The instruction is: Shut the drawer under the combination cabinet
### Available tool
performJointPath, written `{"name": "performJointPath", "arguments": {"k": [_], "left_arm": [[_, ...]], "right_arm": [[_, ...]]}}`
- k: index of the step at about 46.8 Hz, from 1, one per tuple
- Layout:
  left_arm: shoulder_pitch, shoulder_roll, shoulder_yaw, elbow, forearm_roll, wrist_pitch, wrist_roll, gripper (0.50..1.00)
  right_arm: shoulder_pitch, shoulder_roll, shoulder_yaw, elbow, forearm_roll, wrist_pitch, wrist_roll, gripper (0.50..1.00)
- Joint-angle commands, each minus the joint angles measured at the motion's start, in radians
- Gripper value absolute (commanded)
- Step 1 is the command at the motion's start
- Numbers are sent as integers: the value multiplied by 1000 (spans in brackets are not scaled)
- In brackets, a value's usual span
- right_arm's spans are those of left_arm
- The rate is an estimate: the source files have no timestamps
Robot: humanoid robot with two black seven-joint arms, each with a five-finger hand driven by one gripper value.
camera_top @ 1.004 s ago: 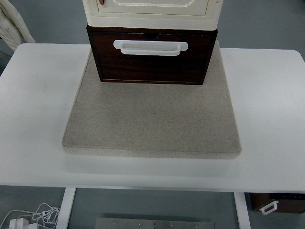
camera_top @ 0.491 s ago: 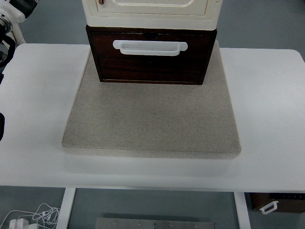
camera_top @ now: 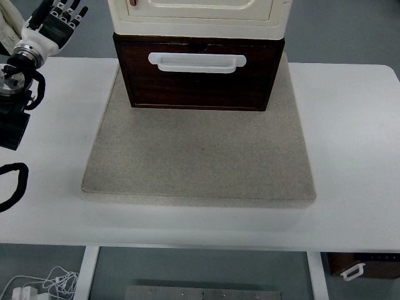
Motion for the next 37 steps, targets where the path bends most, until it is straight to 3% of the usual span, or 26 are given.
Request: {"name": "performJointPath", "arguments": {"k": [1, 21, 37], "left_arm": [[0, -18, 0, 0, 0, 2, 0, 999], [-7, -96, 1, -1, 2, 11, -3, 999], [-7, -96, -2, 1, -2, 14, -14, 999]], "right_arm": [[2, 0, 3, 0, 1, -1, 0, 952], [3, 0, 4, 0, 1, 0, 0, 952], [3, 0, 1, 0, 1, -1, 0, 952]]}}
